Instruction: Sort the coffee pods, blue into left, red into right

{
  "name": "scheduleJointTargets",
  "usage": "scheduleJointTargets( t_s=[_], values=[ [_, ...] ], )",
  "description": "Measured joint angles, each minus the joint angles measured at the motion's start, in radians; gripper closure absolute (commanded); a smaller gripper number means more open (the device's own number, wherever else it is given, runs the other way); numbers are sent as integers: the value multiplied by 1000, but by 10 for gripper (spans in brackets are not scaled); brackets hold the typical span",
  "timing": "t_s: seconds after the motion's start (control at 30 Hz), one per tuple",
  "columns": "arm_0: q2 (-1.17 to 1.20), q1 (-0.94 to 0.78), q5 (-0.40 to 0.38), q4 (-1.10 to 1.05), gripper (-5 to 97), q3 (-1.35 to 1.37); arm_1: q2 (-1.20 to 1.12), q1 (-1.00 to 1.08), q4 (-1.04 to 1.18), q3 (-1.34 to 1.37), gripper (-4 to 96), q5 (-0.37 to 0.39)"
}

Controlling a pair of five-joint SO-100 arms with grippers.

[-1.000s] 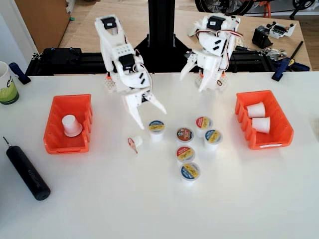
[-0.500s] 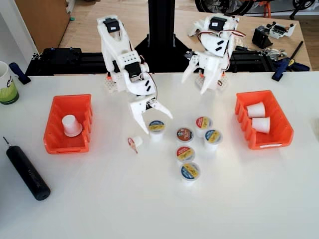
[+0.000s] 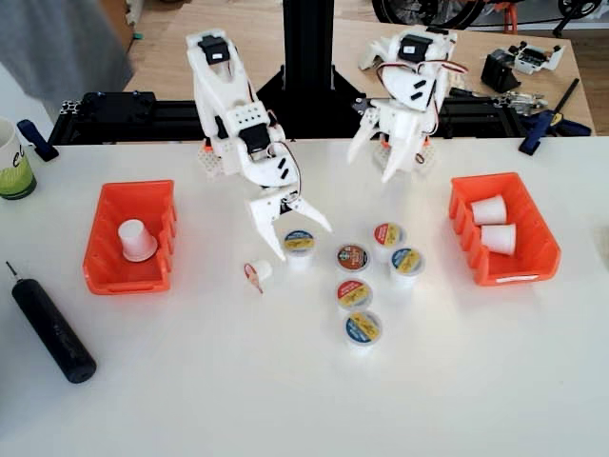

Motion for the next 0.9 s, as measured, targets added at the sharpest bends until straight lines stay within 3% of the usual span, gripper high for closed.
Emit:
scheduleJointTargets(
  t_s=[0.3,0.9],
  values=[
    [-8,0,-40,-3,570,41,0,0,-25,17,634,0],
    [-6,-8,-35,-83,693,63,0,0,-31,26,646,0]
  ],
)
